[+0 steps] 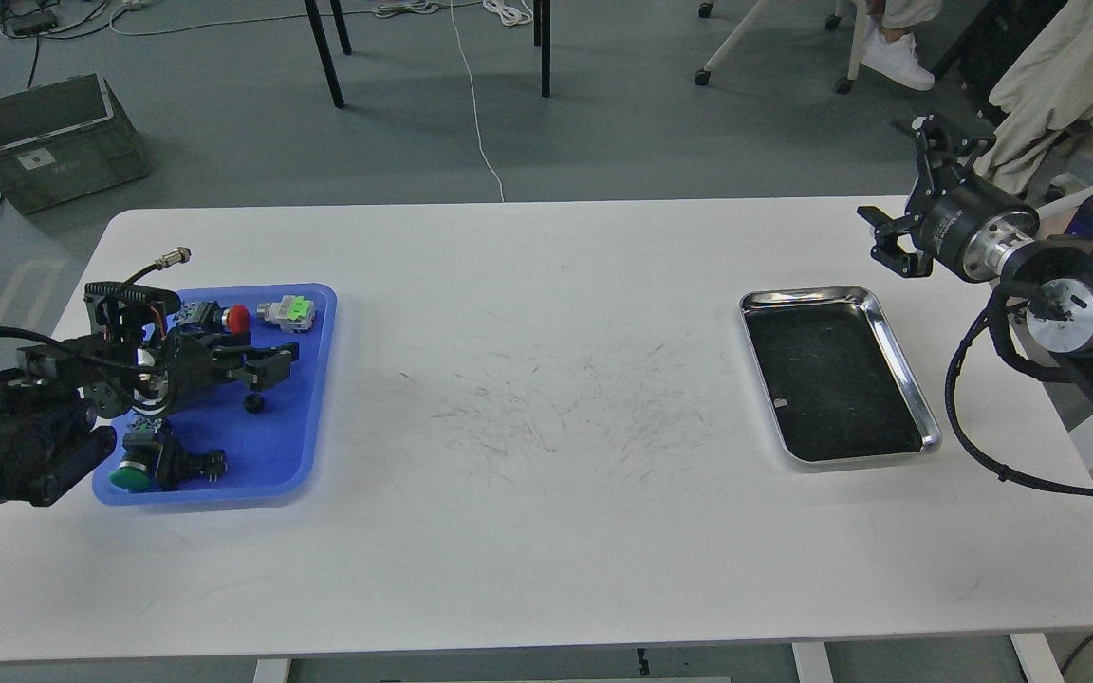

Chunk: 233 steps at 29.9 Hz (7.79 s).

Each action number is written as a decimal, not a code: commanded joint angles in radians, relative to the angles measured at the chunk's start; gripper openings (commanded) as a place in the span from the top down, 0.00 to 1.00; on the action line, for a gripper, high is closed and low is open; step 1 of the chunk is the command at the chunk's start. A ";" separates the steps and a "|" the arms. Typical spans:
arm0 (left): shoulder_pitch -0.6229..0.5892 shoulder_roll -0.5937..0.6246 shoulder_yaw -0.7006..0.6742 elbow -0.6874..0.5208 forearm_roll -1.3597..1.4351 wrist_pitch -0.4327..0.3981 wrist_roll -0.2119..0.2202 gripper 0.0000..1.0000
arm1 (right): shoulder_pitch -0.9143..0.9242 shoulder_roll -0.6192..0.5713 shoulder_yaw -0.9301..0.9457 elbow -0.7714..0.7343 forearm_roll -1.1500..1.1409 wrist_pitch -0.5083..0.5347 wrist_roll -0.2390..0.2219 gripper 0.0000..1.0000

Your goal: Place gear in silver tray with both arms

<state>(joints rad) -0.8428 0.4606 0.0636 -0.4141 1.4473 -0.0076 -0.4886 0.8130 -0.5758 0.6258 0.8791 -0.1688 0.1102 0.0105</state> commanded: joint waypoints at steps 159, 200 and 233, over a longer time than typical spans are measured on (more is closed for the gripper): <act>-0.203 -0.461 0.154 -0.169 -0.048 -0.132 0.000 0.93 | 0.084 -0.079 -0.078 -0.011 -0.054 -0.020 -0.001 0.01; -0.197 -0.461 0.154 -0.201 -0.111 -0.141 0.000 0.66 | 0.092 -0.119 -0.159 0.011 -0.060 0.000 -0.007 0.01; -0.341 -0.315 0.007 -0.087 -0.623 -0.149 0.000 0.17 | 0.213 -0.164 -0.379 0.067 -0.267 0.000 -0.015 0.02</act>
<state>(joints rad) -1.1815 0.0808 0.0751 -0.5137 0.9055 -0.1578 -0.4887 1.0010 -0.7371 0.2689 0.9313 -0.3913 0.1109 -0.0045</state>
